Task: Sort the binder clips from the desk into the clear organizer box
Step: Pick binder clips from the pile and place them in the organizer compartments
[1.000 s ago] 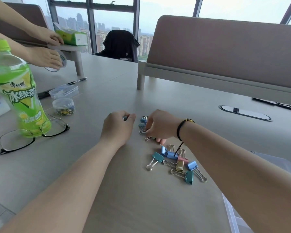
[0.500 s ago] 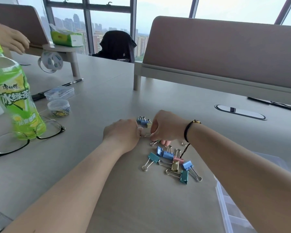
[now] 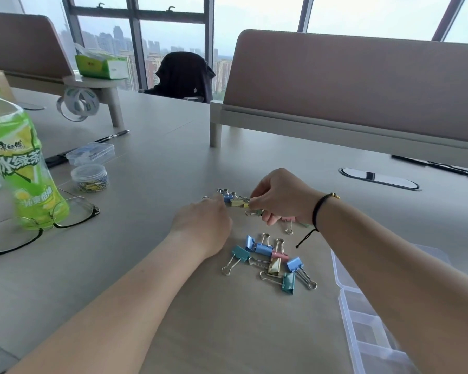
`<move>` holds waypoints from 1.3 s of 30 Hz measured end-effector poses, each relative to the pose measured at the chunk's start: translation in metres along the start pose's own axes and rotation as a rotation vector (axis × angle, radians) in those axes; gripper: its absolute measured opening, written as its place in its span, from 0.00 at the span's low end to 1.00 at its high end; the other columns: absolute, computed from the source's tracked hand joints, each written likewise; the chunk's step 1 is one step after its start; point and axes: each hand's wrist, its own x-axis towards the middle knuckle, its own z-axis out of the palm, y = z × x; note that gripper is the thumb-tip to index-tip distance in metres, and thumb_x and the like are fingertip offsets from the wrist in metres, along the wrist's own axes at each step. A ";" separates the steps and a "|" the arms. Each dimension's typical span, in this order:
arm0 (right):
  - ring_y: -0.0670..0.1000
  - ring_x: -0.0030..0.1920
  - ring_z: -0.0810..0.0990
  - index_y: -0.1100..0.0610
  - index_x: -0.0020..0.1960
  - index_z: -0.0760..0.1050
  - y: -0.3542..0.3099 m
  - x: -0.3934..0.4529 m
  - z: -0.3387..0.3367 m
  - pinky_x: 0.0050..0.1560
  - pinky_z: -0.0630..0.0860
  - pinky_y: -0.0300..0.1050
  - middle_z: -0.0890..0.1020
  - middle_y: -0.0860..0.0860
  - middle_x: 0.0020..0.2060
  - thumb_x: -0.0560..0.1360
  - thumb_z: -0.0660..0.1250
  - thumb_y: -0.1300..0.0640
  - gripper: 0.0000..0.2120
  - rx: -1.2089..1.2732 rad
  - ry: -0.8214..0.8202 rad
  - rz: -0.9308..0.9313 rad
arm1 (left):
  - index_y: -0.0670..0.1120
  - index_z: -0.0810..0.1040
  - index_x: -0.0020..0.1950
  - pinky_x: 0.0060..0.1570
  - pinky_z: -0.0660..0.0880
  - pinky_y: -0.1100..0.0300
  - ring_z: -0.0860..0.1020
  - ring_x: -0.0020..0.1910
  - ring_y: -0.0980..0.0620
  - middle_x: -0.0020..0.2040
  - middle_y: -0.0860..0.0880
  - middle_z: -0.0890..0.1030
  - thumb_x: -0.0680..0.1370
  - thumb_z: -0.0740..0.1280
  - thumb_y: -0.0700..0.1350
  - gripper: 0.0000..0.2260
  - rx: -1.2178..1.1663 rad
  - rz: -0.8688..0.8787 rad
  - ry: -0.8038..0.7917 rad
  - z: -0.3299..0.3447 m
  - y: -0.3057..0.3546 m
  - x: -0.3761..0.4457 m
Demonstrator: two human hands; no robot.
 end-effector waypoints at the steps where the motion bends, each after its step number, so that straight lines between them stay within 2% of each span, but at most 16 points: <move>1: 0.47 0.24 0.81 0.61 0.46 0.81 0.000 -0.001 0.000 0.19 0.68 0.32 0.82 0.54 0.26 0.74 0.72 0.58 0.06 0.021 0.001 0.003 | 0.44 0.73 0.54 0.45 0.69 0.55 0.78 0.52 0.39 0.54 0.42 0.79 0.78 0.55 0.44 0.10 -0.047 -0.003 0.007 -0.001 -0.002 0.001; 3: 0.49 0.26 0.82 0.61 0.46 0.81 -0.001 -0.001 0.000 0.24 0.77 0.38 0.83 0.55 0.28 0.73 0.73 0.59 0.06 0.079 0.000 -0.005 | 0.45 0.74 0.41 0.36 0.66 0.56 0.75 0.38 0.43 0.40 0.44 0.78 0.77 0.57 0.46 0.10 -0.343 -0.092 0.071 -0.004 -0.007 0.001; 5: 0.52 0.29 0.83 0.63 0.47 0.82 -0.003 -0.001 -0.002 0.37 0.84 0.48 0.83 0.57 0.31 0.73 0.73 0.60 0.06 0.179 -0.001 -0.019 | 0.41 0.77 0.37 0.28 0.61 0.59 0.66 0.26 0.48 0.28 0.47 0.70 0.77 0.58 0.45 0.13 -0.958 -0.320 0.075 -0.009 -0.009 0.003; 7: 0.51 0.28 0.82 0.65 0.48 0.81 -0.009 -0.001 -0.004 0.36 0.84 0.46 0.82 0.58 0.33 0.73 0.73 0.62 0.07 0.302 -0.005 -0.039 | 0.40 0.79 0.41 0.22 0.59 0.65 0.64 0.22 0.52 0.28 0.48 0.69 0.77 0.57 0.43 0.13 -1.621 -0.564 -0.031 -0.016 -0.009 0.003; 9: 0.49 0.27 0.81 0.65 0.49 0.81 -0.019 -0.002 -0.004 0.32 0.81 0.41 0.81 0.57 0.32 0.73 0.73 0.62 0.07 0.368 -0.030 -0.074 | 0.39 0.76 0.43 0.17 0.60 0.67 0.68 0.24 0.52 0.31 0.46 0.71 0.78 0.55 0.44 0.13 -1.998 -0.660 -0.190 -0.021 -0.009 0.001; 12: 0.50 0.30 0.83 0.65 0.49 0.81 -0.036 -0.003 0.004 0.34 0.82 0.41 0.84 0.58 0.35 0.73 0.73 0.63 0.07 0.316 -0.117 -0.128 | 0.37 0.74 0.46 0.17 0.64 0.67 0.72 0.26 0.50 0.36 0.40 0.76 0.80 0.53 0.48 0.17 -2.182 -0.621 -0.391 -0.025 -0.010 -0.002; 15: 0.53 0.37 0.86 0.65 0.51 0.82 -0.044 0.000 0.011 0.42 0.84 0.44 0.86 0.60 0.40 0.73 0.74 0.62 0.09 0.178 -0.203 -0.156 | 0.38 0.74 0.47 0.17 0.66 0.67 0.75 0.26 0.50 0.49 0.35 0.77 0.81 0.53 0.52 0.19 -2.259 -0.598 -0.480 -0.024 -0.013 -0.002; 18: 0.52 0.36 0.85 0.65 0.52 0.81 -0.042 0.010 0.003 0.43 0.84 0.45 0.85 0.60 0.39 0.75 0.73 0.62 0.09 0.296 -0.172 -0.135 | 0.40 0.74 0.45 0.15 0.65 0.67 0.74 0.25 0.50 0.46 0.39 0.77 0.82 0.54 0.51 0.17 -2.322 -0.668 -0.459 -0.021 -0.019 0.001; 20: 0.51 0.34 0.83 0.64 0.52 0.81 -0.035 0.020 -0.007 0.39 0.84 0.42 0.84 0.58 0.40 0.75 0.72 0.62 0.07 0.298 -0.063 -0.108 | 0.41 0.74 0.40 0.14 0.62 0.68 0.72 0.24 0.52 0.35 0.43 0.75 0.81 0.56 0.48 0.16 -2.307 -0.715 -0.383 -0.020 -0.023 0.003; 22: 0.48 0.36 0.82 0.60 0.51 0.83 -0.020 0.031 -0.012 0.38 0.82 0.41 0.85 0.55 0.42 0.74 0.74 0.59 0.08 0.039 0.051 -0.124 | 0.45 0.72 0.35 0.13 0.59 0.69 0.70 0.22 0.55 0.32 0.47 0.71 0.80 0.60 0.47 0.15 -2.262 -0.723 -0.282 -0.019 -0.026 0.008; 24: 0.47 0.42 0.82 0.55 0.52 0.84 -0.007 0.038 -0.008 0.45 0.81 0.41 0.85 0.50 0.45 0.71 0.76 0.53 0.11 -0.229 0.049 -0.159 | 0.47 0.70 0.33 0.15 0.55 0.70 0.67 0.20 0.55 0.30 0.50 0.69 0.80 0.63 0.49 0.16 -2.108 -0.672 -0.117 -0.017 -0.029 0.013; 26: 0.47 0.46 0.81 0.52 0.53 0.84 0.001 0.039 0.002 0.49 0.78 0.41 0.85 0.48 0.46 0.70 0.77 0.50 0.14 -0.368 0.001 -0.175 | 0.47 0.70 0.31 0.20 0.57 0.68 0.65 0.21 0.53 0.27 0.50 0.68 0.80 0.64 0.53 0.19 -1.667 -0.530 0.110 -0.012 -0.028 0.015; 29: 0.47 0.46 0.82 0.51 0.50 0.85 0.007 0.038 0.014 0.45 0.77 0.40 0.86 0.49 0.43 0.70 0.77 0.51 0.10 -0.363 0.009 -0.185 | 0.46 0.80 0.36 0.29 0.66 0.59 0.72 0.29 0.48 0.27 0.49 0.75 0.81 0.62 0.52 0.18 -0.884 -0.273 0.382 -0.001 -0.025 0.016; 31: 0.47 0.44 0.83 0.52 0.45 0.86 0.008 0.037 0.016 0.45 0.80 0.42 0.86 0.50 0.39 0.69 0.77 0.52 0.06 -0.323 0.037 -0.178 | 0.46 0.81 0.42 0.36 0.70 0.56 0.76 0.38 0.41 0.37 0.44 0.81 0.81 0.59 0.51 0.15 -0.608 -0.198 0.390 0.003 -0.023 0.020; 34: 0.48 0.42 0.83 0.54 0.43 0.86 0.009 0.031 0.017 0.41 0.79 0.41 0.86 0.51 0.36 0.70 0.76 0.54 0.04 -0.331 0.043 -0.178 | 0.51 0.77 0.50 0.40 0.67 0.57 0.78 0.46 0.39 0.50 0.44 0.82 0.79 0.57 0.46 0.10 -0.276 -0.166 0.262 0.004 -0.015 0.025; 39: 0.51 0.44 0.82 0.53 0.47 0.85 0.008 0.016 0.017 0.42 0.78 0.42 0.85 0.52 0.41 0.74 0.70 0.55 0.06 -0.491 0.018 -0.265 | 0.58 0.76 0.55 0.43 0.67 0.57 0.78 0.53 0.42 0.56 0.48 0.80 0.76 0.56 0.44 0.15 -0.099 -0.044 0.035 -0.003 -0.012 0.025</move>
